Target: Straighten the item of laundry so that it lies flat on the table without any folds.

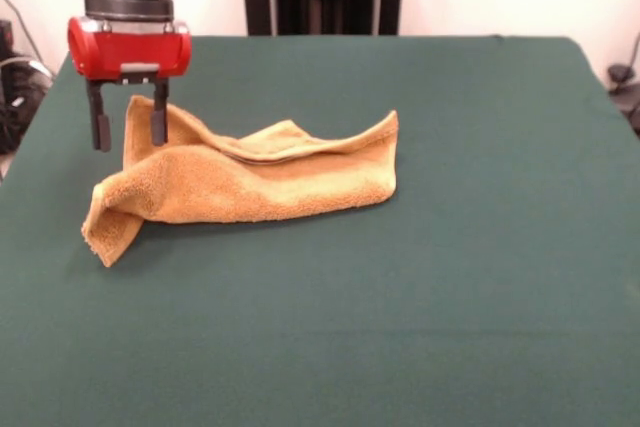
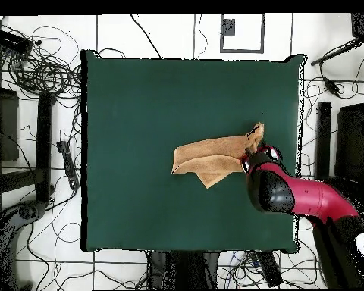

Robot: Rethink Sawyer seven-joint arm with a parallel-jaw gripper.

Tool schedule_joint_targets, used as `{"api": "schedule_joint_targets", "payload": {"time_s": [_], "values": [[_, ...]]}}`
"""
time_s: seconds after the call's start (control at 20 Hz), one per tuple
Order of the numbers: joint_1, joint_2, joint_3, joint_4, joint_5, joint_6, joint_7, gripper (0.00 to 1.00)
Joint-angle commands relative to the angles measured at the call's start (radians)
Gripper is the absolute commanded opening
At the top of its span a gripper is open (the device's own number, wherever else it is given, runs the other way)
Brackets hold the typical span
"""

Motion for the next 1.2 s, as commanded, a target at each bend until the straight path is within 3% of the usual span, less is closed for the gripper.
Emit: {"api": "schedule_joint_targets", "payload": {"time_s": [0.05, 0.5, 0.85, 1.2], "values": [[0.077, 0.053, -0.043, 0.127, -0.028, -0.063, 0.201, 1.0], [0.141, 0.12, -0.084, 0.082, -0.009, -0.103, 0.206, 1.0], [0.118, 0.29, -0.025, -0.057, -0.008, -0.094, 0.155, 1.0], [0.097, 0.339, 0.007, -0.105, -0.009, -0.094, 0.136, 1.0]]}}
